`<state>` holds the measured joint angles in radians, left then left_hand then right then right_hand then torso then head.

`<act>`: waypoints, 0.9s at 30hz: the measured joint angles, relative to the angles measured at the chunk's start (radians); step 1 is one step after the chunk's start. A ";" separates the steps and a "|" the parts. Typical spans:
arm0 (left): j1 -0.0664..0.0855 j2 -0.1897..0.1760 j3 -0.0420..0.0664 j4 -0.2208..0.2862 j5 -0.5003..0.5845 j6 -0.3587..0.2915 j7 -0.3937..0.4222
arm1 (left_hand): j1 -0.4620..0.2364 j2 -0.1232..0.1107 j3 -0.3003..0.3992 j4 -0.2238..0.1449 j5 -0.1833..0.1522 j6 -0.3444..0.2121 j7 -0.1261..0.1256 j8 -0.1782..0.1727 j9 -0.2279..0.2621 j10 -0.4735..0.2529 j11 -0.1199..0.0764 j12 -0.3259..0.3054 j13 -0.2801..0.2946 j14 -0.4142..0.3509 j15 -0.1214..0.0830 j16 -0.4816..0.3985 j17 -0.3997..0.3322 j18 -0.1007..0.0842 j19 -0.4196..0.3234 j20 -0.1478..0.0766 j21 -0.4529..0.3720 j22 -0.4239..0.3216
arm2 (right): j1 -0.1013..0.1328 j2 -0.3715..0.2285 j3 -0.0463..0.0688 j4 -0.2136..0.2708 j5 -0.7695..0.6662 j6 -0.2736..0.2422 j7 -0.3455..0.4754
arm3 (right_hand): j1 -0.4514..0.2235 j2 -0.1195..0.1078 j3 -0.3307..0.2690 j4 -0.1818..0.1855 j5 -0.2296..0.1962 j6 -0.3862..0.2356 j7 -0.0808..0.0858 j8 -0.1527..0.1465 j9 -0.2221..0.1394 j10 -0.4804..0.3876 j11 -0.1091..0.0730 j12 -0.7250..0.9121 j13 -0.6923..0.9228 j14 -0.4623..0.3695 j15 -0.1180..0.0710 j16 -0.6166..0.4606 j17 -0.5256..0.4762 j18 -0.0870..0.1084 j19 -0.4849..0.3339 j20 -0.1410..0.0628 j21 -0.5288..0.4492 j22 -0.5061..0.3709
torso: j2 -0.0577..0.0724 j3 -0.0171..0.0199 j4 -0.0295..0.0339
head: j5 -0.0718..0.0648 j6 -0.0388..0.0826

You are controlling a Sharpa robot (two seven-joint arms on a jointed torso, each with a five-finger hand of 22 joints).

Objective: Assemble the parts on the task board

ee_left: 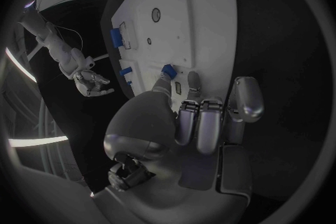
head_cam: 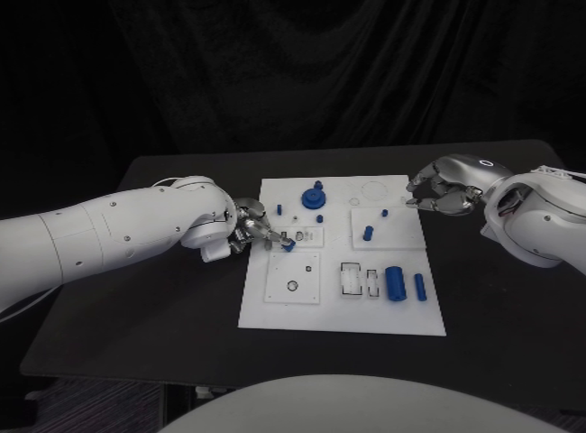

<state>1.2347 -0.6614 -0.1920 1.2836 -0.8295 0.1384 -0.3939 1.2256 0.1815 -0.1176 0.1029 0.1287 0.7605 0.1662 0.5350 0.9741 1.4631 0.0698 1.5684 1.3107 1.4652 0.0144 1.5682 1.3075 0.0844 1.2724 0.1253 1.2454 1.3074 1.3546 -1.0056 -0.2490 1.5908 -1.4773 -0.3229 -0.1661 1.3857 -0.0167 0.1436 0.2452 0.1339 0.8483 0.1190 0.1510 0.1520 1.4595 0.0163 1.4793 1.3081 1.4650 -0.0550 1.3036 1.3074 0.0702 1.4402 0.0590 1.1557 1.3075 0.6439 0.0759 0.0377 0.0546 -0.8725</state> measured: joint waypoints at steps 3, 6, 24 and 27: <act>0.000 -0.001 0.000 -0.001 0.002 0.001 0.006 | 0.006 -0.001 0.000 0.000 0.001 0.000 0.000 0.000 -0.008 0.000 0.000 0.000 0.000 0.000 0.000 0.000 0.000 0.000 0.000 0.000 0.000 0.000 | -0.001 0.000 0.000 0.000 0.000 0.003 -0.002 | 0.003 0.003 0.000 0.000 0.000 0.000 0.000 0.000 0.000 0.000 0.000 -0.001 0.001 0.000 0.000 -0.003 -0.001 0.000 0.000 0.000 0.000 0.000 | 0.000 0.0000 0.0000 | 0.002 0.000; -0.001 -0.002 0.000 -0.003 0.004 0.002 0.010 | 0.008 0.000 0.003 0.003 0.001 0.000 0.000 0.000 -0.014 0.000 0.000 0.000 -0.001 0.000 0.000 0.000 0.000 0.000 0.000 0.000 0.000 0.000 | -0.001 0.000 0.000 0.000 0.000 0.005 -0.003 | 0.004 0.004 0.000 0.000 0.000 0.000 0.000 0.000 -0.001 0.000 0.000 -0.004 0.002 0.000 0.000 -0.007 -0.002 0.000 0.000 0.000 -0.002 0.000 | 0.000 0.0001 0.0000 | 0.004 0.000; -0.004 -0.007 -0.002 -0.008 0.012 -0.005 0.031 | 0.009 0.001 0.012 0.010 0.002 0.000 0.000 0.000 -0.034 0.004 -0.004 0.000 -0.001 0.000 0.000 0.000 0.000 0.000 0.004 -0.004 0.000 0.000 | -0.002 -0.001 0.000 -0.001 0.000 0.020 -0.008 | 0.012 0.012 0.005 -0.005 0.000 0.007 0.000 0.000 -0.001 0.000 0.000 -0.003 0.003 0.000 0.000 -0.007 -0.006 0.000 -0.004 0.004 -0.010 0.000 | 0.001 0.0001 -0.0003 | 0.004 0.000; -0.005 -0.007 -0.002 -0.007 0.014 -0.008 0.033 | 0.009 0.001 0.015 0.013 0.010 0.001 -0.001 0.000 -0.037 0.004 -0.004 0.000 -0.001 0.000 0.000 0.000 0.000 0.000 0.004 -0.004 0.000 0.000 | -0.002 -0.001 0.000 -0.001 0.000 0.022 -0.008 | 0.012 0.012 0.008 -0.008 0.000 0.010 0.004 0.000 -0.001 0.000 0.000 -0.003 0.003 0.000 0.000 -0.007 -0.006 0.000 -0.004 0.004 -0.010 0.000 | 0.000 0.0002 -0.0002 | 0.004 0.000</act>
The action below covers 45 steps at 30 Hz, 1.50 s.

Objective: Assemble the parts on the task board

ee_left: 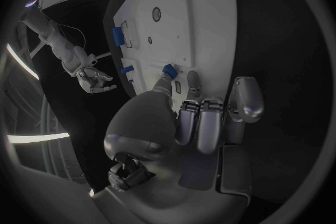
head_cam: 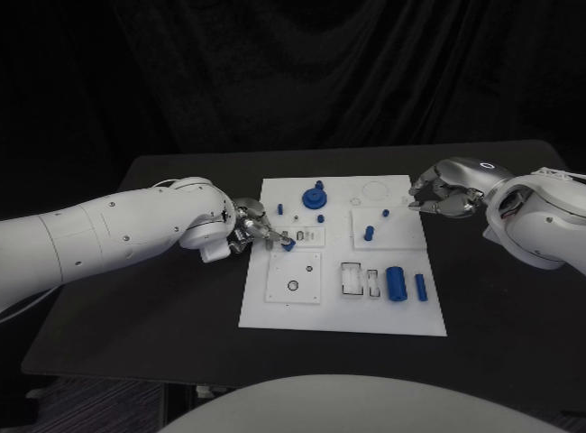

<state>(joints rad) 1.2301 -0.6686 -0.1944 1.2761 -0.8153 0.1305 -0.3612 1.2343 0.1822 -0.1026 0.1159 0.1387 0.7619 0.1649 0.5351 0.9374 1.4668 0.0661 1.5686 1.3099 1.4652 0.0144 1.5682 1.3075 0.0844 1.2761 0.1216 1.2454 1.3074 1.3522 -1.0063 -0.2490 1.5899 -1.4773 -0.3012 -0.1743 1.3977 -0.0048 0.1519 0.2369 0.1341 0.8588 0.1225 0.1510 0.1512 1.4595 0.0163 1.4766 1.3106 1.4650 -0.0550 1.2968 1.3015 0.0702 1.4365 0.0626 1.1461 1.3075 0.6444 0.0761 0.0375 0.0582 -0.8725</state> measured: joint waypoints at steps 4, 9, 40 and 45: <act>-0.001 -0.001 0.000 0.000 0.002 -0.004 0.003 | 0.000 0.000 0.004 0.004 0.008 0.000 0.000 0.000 0.000 0.000 0.000 0.000 0.000 0.000 0.000 0.000 0.000 0.000 0.004 -0.004 0.000 0.000 | 0.000 0.000 0.000 0.000 0.000 0.003 -0.001 | 0.000 0.000 0.000 0.000 0.005 0.004 -0.004 0.000 0.000 0.000 0.000 -0.004 0.000 0.000 0.000 0.000 0.000 0.000 -0.004 -0.004 0.000 0.000 | 0.000 0.0001 -0.0002 | 0.001 0.000; -0.001 -0.002 -0.001 0.000 0.002 -0.012 0.005 | 0.000 0.000 0.004 0.004 0.020 0.004 -0.004 0.000 -0.001 0.000 -0.007 0.000 0.000 0.000 0.000 0.000 0.000 0.000 0.004 -0.004 0.000 0.000 | 0.000 -0.001 0.000 0.000 0.000 0.007 -0.001 | 0.001 0.001 0.004 -0.004 0.011 0.004 -0.004 0.000 -0.001 0.000 0.000 -0.004 0.000 0.000 0.000 -0.004 -0.002 0.000 -0.004 -0.004 -0.005 0.000 | 0.000 0.0002 -0.0005 | 0.002 0.000; -0.005 -0.011 -0.001 -0.016 0.002 -0.029 0.057 | 0.061 -0.029 0.044 0.044 0.079 -0.017 -0.013 -0.001 -0.179 0.001 0.001 -0.001 0.000 -0.001 0.001 0.000 0.000 0.000 -0.001 0.001 -0.026 0.000 | -0.003 -0.002 0.000 0.000 0.000 0.030 -0.005 | 0.011 0.011 0.018 -0.018 0.032 0.014 -0.007 0.000 -0.003 -0.004 0.004 -0.008 0.000 0.000 0.000 -0.008 -0.008 0.000 -0.004 -0.004 -0.013 0.000 | 0.000 0.0004 -0.0006 | 0.005 0.000; -0.005 -0.012 -0.002 -0.026 0.001 -0.025 0.076 | 0.066 -0.032 0.072 0.072 0.081 -0.029 -0.014 -0.015 -0.242 0.000 0.011 -0.003 0.000 0.001 0.006 0.000 0.000 0.000 -0.002 0.009 -0.031 0.000 | -0.003 -0.002 0.000 -0.001 0.000 0.033 -0.006 | 0.020 0.012 0.018 -0.023 0.040 0.014 -0.007 0.000 -0.005 -0.004 0.004 -0.007 0.000 -0.001 0.001 -0.012 -0.008 0.000 -0.004 -0.004 -0.017 0.000 | 0.000 0.0004 -0.0006 | 0.006 0.000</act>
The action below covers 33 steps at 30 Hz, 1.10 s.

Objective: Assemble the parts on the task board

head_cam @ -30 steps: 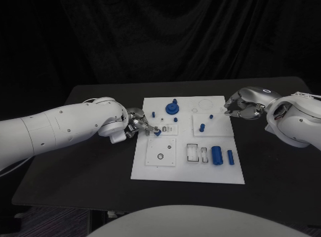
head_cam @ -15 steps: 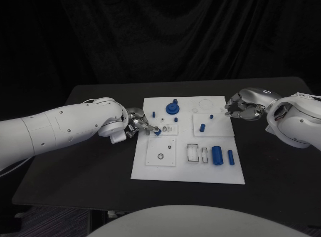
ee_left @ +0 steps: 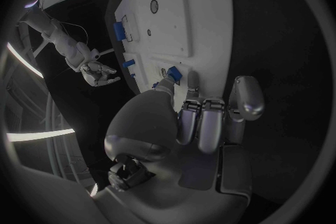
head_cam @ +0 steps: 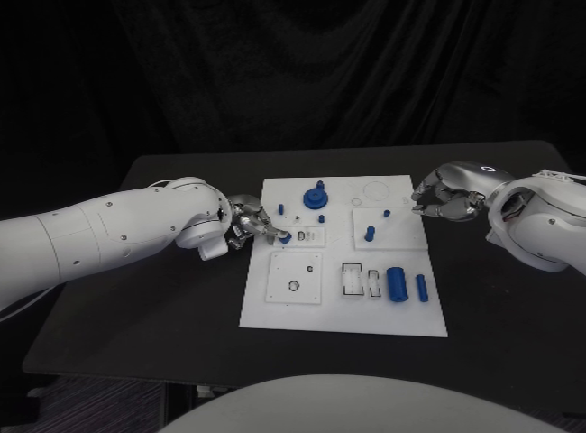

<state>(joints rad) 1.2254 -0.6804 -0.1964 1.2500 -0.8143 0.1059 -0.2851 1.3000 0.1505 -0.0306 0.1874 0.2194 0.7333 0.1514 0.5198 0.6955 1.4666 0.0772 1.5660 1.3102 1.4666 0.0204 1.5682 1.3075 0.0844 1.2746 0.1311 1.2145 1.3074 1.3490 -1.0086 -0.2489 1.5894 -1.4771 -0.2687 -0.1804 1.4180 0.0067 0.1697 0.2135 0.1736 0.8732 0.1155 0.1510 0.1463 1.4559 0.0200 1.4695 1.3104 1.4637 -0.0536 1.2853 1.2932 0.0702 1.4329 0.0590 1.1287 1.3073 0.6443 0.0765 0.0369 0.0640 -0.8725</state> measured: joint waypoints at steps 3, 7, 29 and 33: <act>-0.001 -0.001 -0.001 -0.004 0.000 0.007 0.013 | -0.003 -0.016 0.033 0.003 0.000 0.002 0.003 -0.001 -0.004 -0.001 0.009 -0.004 -0.004 0.000 0.007 0.000 0.000 0.000 0.000 0.007 0.000 0.000 | 0.000 0.000 0.000 0.000 0.002 0.002 0.000 | 0.003 0.000 0.003 -0.003 0.003 0.000 0.000 -0.002 0.000 0.000 0.000 0.001 0.000 0.000 0.000 0.000 0.000 0.000 0.000 0.000 0.000 0.000 | 0.000 0.0000 0.0000 | 0.001 0.000; -0.001 -0.003 -0.001 -0.009 0.000 0.016 0.027 | -0.033 -0.058 0.126 0.009 0.000 0.006 0.009 -0.015 -0.004 0.001 0.020 -0.009 -0.003 -0.003 0.021 0.000 0.000 0.000 0.000 0.018 0.000 0.000 | 0.000 0.000 0.000 0.000 0.008 0.004 -0.001 | 0.005 0.003 0.006 -0.006 0.011 0.002 0.002 -0.004 -0.001 0.000 0.000 -0.001 0.000 0.000 0.000 0.000 0.000 0.000 0.000 0.000 0.000 0.000 | 0.000 0.0000 -0.0001 | 0.003 0.000; -0.002 -0.014 -0.001 -0.020 0.001 0.047 0.089 | -0.080 -0.117 0.381 -0.066 0.074 0.041 0.032 -0.169 -0.004 0.002 0.020 0.002 -0.002 -0.001 0.026 0.000 0.000 0.000 0.013 0.023 0.011 0.000 | -0.002 -0.001 0.000 -0.002 0.030 0.017 -0.004 | 0.011 0.006 0.014 -0.014 0.023 0.007 0.007 -0.004 -0.001 0.000 0.000 -0.001 0.000 -0.001 0.001 0.000 0.000 0.000 0.000 0.000 -0.004 0.000 | 0.000 -0.0001 0.0000 | 0.011 0.000; -0.002 -0.017 -0.002 -0.022 0.002 0.051 0.102 | -0.086 -0.123 0.401 -0.069 0.113 0.043 0.031 -0.187 -0.004 0.002 0.020 0.001 -0.002 -0.001 0.026 0.000 0.000 0.000 0.016 0.019 0.016 0.000 | -0.002 -0.001 0.000 -0.002 0.031 0.019 -0.005 | 0.011 0.006 0.014 -0.014 0.030 0.011 0.004 -0.004 -0.002 0.000 0.000 -0.001 0.000 -0.001 0.001 0.000 0.000 0.000 0.000 0.000 -0.004 0.000 | 0.000 -0.0002 0.0004 | 0.012 0.000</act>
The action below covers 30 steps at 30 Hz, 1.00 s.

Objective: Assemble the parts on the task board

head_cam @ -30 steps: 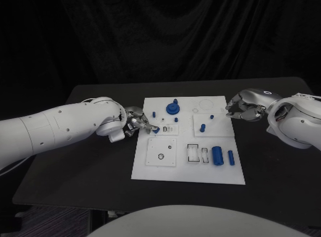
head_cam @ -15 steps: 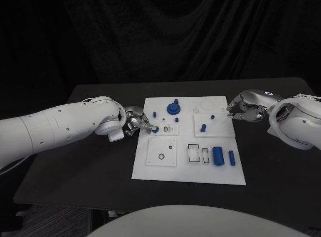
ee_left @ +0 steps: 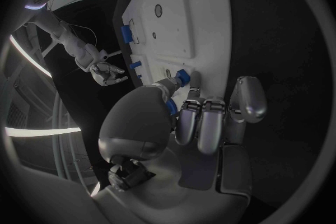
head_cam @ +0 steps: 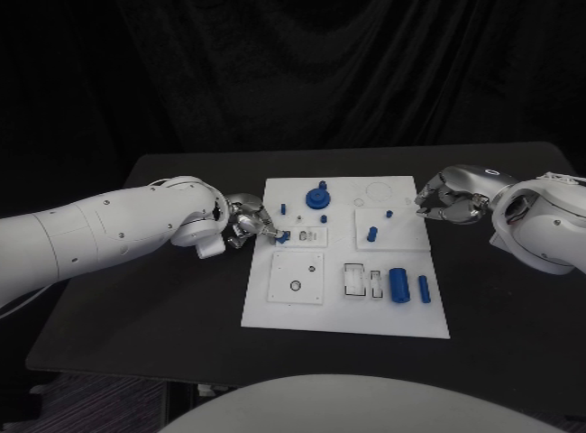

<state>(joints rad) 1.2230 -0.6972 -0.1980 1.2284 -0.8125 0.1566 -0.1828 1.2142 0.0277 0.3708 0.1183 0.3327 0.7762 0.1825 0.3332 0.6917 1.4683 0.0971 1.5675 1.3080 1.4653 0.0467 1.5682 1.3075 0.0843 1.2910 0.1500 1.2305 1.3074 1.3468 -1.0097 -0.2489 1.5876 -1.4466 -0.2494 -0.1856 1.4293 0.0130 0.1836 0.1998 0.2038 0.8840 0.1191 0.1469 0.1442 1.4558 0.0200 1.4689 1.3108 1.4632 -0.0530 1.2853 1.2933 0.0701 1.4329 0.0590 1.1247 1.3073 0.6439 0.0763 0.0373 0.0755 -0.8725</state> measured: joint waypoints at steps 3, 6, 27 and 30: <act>0.000 -0.003 0.000 -0.001 0.000 0.001 0.011 | 0.003 -0.008 0.044 -0.026 0.044 0.011 -0.003 -0.053 0.000 0.000 0.000 0.000 0.000 0.002 -0.002 0.000 0.000 0.000 0.003 -0.003 0.008 0.000 | 0.000 0.000 0.000 0.000 0.000 0.001 0.000 | 0.000 0.000 0.000 0.000 0.000 0.000 0.000 0.000 0.000 0.000 0.000 0.000 0.000 0.000 0.000 0.000 0.000 0.000 0.000 0.000 0.000 0.000 | 0.000 -0.0001 0.0001 | 0.001 0.000; 0.000 -0.008 0.002 -0.001 0.001 0.001 0.023 | 0.005 -0.013 0.102 -0.084 0.061 0.042 -0.004 -0.164 0.000 0.000 0.000 0.000 0.000 0.002 -0.002 0.000 0.000 0.000 0.010 -0.003 0.013 0.000 | 0.000 0.000 0.000 0.000 0.001 0.002 -0.001 | 0.000 0.000 0.000 0.000 0.000 0.000 0.000 0.000 0.000 0.000 0.000 0.001 0.000 0.000 0.000 0.000 -0.001 0.000 0.000 0.000 0.000 0.000 | 0.000 0.0000 0.0001 | 0.003 0.000; -0.006 -0.026 -0.006 0.002 0.032 -0.031 0.037 | 0.003 -0.027 0.198 -0.210 0.025 0.129 -0.027 -0.188 -0.105 -0.003 -0.011 0.000 0.000 0.003 -0.015 0.000 0.000 0.000 0.014 -0.007 0.024 0.000 | -0.002 -0.001 0.000 0.000 0.002 0.015 -0.005 | 0.002 0.002 0.006 -0.006 0.005 0.000 0.000 0.000 -0.001 0.000 0.000 -0.002 0.000 0.000 0.000 0.000 -0.001 0.000 0.000 0.000 -0.001 0.000 | 0.000 -0.0002 -0.0005 | 0.009 0.000; -0.008 -0.031 -0.007 0.006 0.044 -0.038 0.037 | 0.003 -0.027 0.194 -0.207 0.024 0.124 -0.029 -0.195 -0.105 -0.003 -0.011 0.000 0.000 0.003 -0.015 0.000 0.000 0.000 0.014 -0.007 0.024 0.000 | -0.002 -0.002 0.000 0.000 0.002 0.016 -0.005 | 0.003 0.003 0.008 -0.008 0.005 0.000 0.000 0.000 -0.001 -0.001 0.001 -0.001 0.000 0.000 0.000 0.000 -0.002 0.000 0.000 0.000 -0.006 0.000 | 0.000 -0.0003 -0.0003 | 0.008 0.000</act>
<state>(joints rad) 1.2154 -0.7284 -0.2047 1.2349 -0.7686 0.1185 -0.1460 1.2176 0.0010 0.5645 -0.0883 0.3571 0.9005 0.1534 0.1385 0.5868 1.4650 0.0860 1.5674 1.3078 1.4686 0.0320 1.5682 1.3075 0.0842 1.3049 0.1429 1.2545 1.3074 1.3447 -1.0118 -0.2490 1.5874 -1.4442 -0.2332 -0.1907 1.4323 0.0159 0.1919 0.1916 0.2086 0.8839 0.1191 0.1469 0.1435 1.4548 0.0210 1.4678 1.3110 1.4631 -0.0529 1.2854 1.2912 0.0701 1.4329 0.0590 1.1191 1.3073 0.6440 0.0760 0.0370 0.0839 -0.8725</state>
